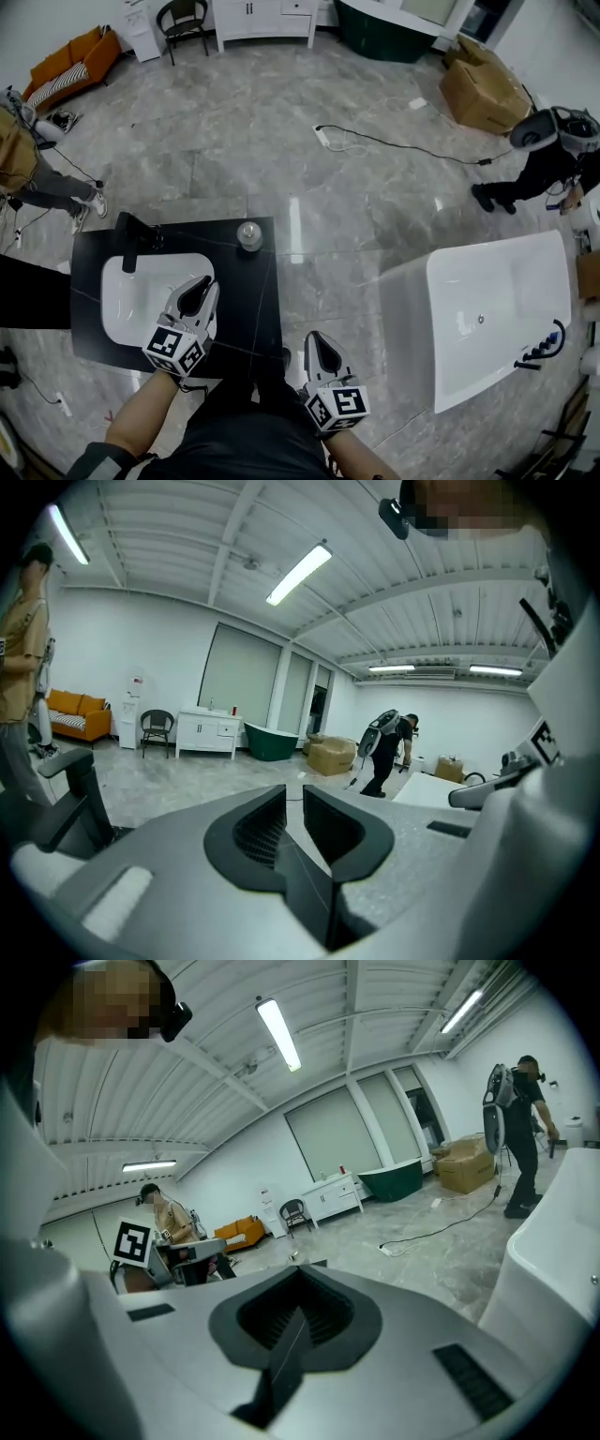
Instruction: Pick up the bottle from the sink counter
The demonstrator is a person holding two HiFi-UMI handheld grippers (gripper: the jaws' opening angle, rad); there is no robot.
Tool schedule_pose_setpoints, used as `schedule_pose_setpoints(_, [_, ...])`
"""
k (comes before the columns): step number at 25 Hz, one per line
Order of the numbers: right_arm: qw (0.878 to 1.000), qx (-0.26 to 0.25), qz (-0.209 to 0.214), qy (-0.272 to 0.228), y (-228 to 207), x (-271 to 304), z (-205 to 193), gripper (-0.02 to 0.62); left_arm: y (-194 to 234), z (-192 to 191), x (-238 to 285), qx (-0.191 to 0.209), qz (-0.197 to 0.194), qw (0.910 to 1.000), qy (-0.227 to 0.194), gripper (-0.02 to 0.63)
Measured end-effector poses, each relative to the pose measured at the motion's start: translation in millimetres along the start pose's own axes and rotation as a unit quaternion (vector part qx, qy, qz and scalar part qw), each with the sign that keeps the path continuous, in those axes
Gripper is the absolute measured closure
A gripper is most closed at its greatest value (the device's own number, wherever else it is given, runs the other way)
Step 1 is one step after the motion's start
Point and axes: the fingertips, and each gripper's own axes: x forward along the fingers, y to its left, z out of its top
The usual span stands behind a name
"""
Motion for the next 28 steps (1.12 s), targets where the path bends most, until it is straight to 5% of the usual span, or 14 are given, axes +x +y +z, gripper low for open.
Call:
schedule_pose_setpoints(11, [0.997, 0.029, -0.066, 0.020, -22.0, 11.7, -19.9, 0.589, 50.3, -63.6, 125.2, 0.062, -0.033, 0.9949, 0.073, 0.326])
schedule_pose_setpoints(17, [0.996, 0.035, -0.081, 0.028, -29.0, 16.1, -27.8, 0.589, 60.1, -98.8, 171.3, 0.070, -0.037, 0.9921, 0.098, 0.266])
schedule_pose_setpoints(28, [0.995, 0.047, -0.080, 0.029, -20.4, 16.3, -36.6, 0.589, 59.8, -123.7, 203.1, 0.068, -0.041, 0.9900, 0.117, 0.264])
